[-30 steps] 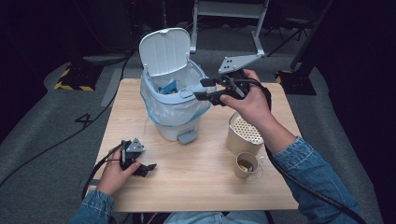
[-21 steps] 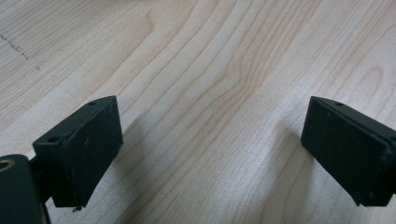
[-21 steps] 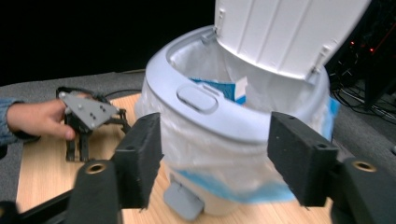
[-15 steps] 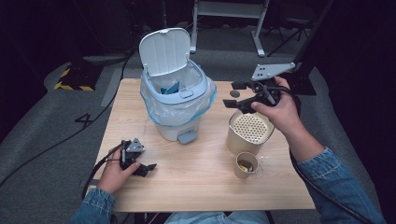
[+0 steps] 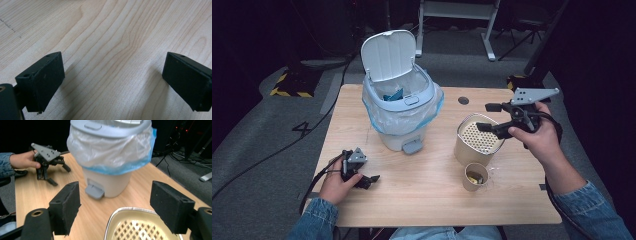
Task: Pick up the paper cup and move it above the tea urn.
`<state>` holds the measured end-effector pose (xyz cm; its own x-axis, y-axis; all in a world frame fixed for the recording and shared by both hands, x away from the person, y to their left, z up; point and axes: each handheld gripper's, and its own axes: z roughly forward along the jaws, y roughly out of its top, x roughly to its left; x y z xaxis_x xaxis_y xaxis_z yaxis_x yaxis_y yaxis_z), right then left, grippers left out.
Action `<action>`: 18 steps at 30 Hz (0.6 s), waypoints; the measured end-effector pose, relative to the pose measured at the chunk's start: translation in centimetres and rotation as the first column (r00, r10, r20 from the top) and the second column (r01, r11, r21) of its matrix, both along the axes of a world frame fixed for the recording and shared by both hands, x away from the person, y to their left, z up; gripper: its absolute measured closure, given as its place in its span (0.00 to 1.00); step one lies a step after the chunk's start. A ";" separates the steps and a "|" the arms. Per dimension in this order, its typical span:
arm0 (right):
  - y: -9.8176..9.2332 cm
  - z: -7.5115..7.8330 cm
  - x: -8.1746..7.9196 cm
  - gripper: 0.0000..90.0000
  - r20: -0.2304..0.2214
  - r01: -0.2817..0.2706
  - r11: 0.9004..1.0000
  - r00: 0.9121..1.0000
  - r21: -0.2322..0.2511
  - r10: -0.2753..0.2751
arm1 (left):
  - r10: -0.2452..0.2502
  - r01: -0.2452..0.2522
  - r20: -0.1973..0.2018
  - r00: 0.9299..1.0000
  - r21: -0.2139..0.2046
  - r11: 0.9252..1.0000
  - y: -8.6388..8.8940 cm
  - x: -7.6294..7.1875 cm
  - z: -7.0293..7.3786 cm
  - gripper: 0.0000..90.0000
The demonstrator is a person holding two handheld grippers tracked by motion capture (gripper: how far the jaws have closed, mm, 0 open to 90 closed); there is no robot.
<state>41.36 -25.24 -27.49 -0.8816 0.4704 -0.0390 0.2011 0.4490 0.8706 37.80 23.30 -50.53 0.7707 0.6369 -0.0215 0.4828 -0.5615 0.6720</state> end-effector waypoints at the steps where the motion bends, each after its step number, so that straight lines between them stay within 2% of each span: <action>1: -0.6 -0.6 -0.5 0.27 -0.007 0.001 1.000 1.000 -0.001 -0.001 | 0.000 0.000 0.000 1.000 0.000 1.000 0.0 0.0 0.0 0.05; 8: -2.5 -2.7 -2.0 0.27 -0.024 0.015 1.000 1.000 -0.005 -0.015 | 0.001 -0.001 0.001 1.000 0.000 1.000 0.0 0.0 0.0 0.05; 10: -3.2 -3.6 -2.6 0.26 -0.040 0.014 1.000 0.999 -0.011 -0.014 | 0.004 -0.004 0.001 1.000 -0.001 1.000 0.0 0.0 0.0 0.05; 18: -5.0 -5.7 -3.8 0.25 -0.076 0.002 1.000 0.997 -0.017 -0.003 | 0.006 -0.006 0.001 1.000 0.000 1.000 0.0 0.0 0.0 0.05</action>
<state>37.53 -30.20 -33.19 -0.8811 0.4724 0.0201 0.2673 0.4626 0.8453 37.78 23.31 -50.53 0.7671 0.6412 -0.0212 0.4855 -0.5586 0.6725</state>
